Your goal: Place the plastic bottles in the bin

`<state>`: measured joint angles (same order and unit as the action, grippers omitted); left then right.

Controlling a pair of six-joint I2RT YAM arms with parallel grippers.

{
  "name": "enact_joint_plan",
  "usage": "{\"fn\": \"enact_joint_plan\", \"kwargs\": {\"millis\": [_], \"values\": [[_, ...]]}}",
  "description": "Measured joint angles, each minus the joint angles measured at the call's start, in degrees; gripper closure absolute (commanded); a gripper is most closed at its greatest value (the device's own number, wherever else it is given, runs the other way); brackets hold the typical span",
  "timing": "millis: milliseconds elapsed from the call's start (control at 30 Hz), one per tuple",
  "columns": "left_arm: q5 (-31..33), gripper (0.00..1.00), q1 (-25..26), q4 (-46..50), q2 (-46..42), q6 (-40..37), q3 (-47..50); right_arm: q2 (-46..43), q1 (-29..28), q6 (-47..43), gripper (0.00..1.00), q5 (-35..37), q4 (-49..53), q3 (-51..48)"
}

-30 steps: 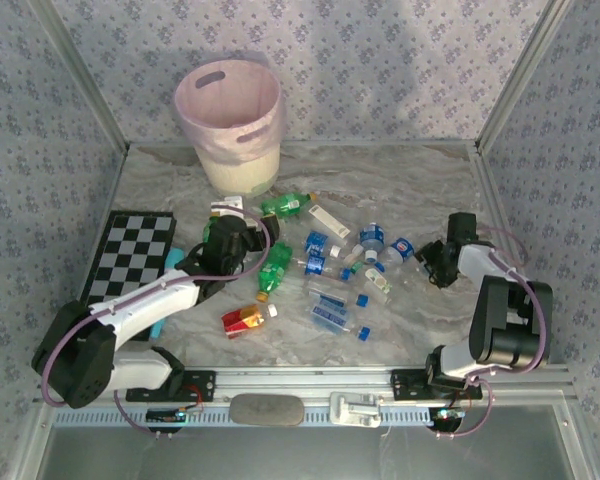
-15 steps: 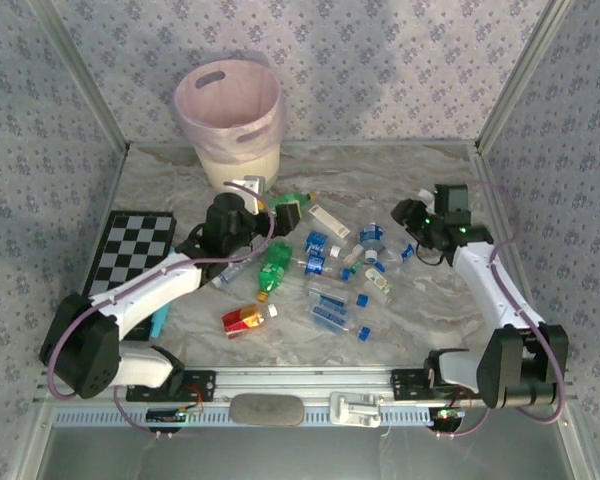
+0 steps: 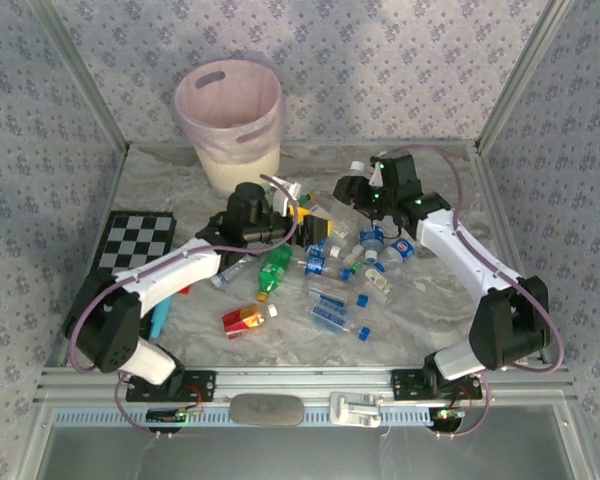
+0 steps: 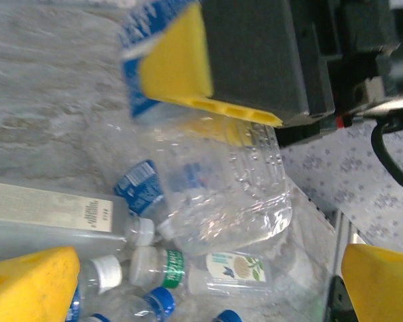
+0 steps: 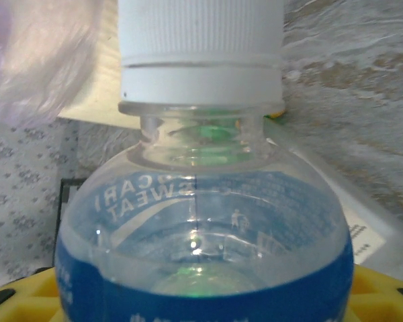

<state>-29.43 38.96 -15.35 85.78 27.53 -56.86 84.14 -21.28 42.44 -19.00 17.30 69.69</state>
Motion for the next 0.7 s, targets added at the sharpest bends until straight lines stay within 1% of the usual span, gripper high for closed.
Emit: {"fn": "enact_joint_plan", "kwargs": {"millis": [167, 467, 500, 633, 667, 700], "values": [[-2.36, 0.00, 0.59, 0.35, 2.36, 0.00, -1.88, 0.39, -1.03, 0.24, 0.47, -1.64, -0.85, 0.33], [-3.63, 0.00, 0.59, 0.13, 5.42, 0.85, -3.72, 1.18, -2.69, 1.27, 0.48, -3.54, -1.75, 0.33], [-3.61, 0.02, 0.59, 0.13, 5.73, 1.07, -3.74, 1.27, -2.78, 1.36, 0.48, -3.78, -1.92, 0.33], [-3.56, 0.17, 0.59, -0.28, 6.64, 2.19, -3.76, 1.27, -2.89, 1.75, 0.48, -4.24, -2.58, 0.33], [-3.76, 0.20, 0.59, -0.57, 6.69, 2.43, -3.80, 1.38, -2.89, 1.77, 0.47, -4.24, -2.75, 0.33], [-3.72, 0.20, 0.66, -0.90, 6.69, 2.54, -3.87, 1.44, -2.89, 1.79, 0.47, -4.26, -2.89, 0.33]]}}
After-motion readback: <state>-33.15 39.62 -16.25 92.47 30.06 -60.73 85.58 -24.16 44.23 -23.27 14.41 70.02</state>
